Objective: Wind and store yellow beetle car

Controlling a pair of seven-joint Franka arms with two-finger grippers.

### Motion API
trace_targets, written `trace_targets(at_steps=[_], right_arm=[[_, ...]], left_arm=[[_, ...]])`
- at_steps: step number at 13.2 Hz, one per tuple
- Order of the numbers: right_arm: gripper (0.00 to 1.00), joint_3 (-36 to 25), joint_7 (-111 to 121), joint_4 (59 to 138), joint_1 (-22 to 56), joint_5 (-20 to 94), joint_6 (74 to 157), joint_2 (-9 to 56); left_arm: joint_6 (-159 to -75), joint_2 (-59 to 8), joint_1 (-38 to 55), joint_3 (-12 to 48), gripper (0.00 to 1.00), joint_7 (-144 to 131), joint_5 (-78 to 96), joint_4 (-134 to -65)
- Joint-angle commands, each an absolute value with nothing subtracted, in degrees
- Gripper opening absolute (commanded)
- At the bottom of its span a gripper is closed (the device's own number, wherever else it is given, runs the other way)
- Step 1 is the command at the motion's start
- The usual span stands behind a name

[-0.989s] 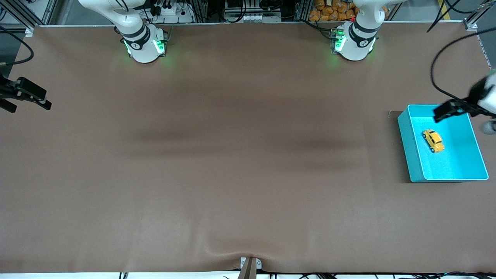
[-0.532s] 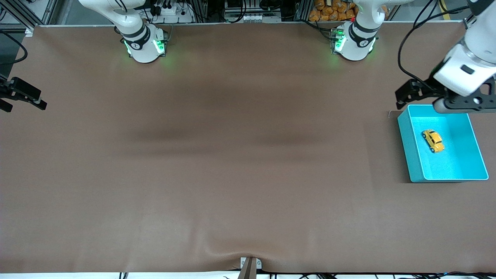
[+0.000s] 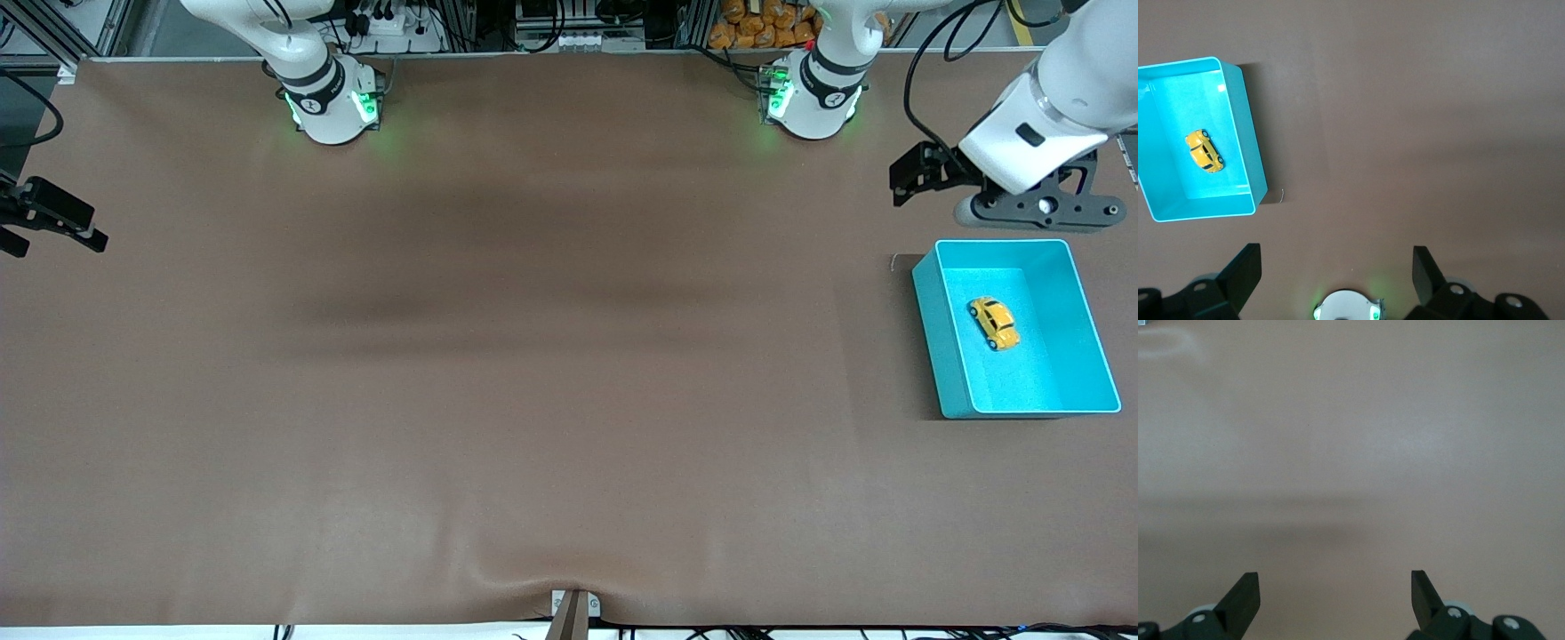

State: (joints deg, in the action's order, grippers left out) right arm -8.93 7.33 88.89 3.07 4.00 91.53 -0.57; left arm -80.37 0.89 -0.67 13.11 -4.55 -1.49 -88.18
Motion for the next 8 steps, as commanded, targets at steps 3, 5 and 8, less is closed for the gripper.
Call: trace_targets(at_steps=[3, 5, 8], right_arm=[[1.00, -8.53, 7.38, 88.77, 2.81, 4.75, 90.97, -1.23], [1.00, -8.53, 7.38, 88.77, 2.81, 4.75, 90.88, -1.23], [1.00, -8.53, 7.47, 88.77, 2.90, 4.66, 90.79, -1.23]], left_arm=[[-79.36, 1.76, -0.79, 12.66, 1.00, -2.99, -0.44, -87.89], [-79.63, 1.76, -0.79, 12.57, 1.00, -2.99, -0.53, -87.89], [-80.59, 1.67, -0.88, 12.22, 1.00, -2.99, -0.61, -87.89]])
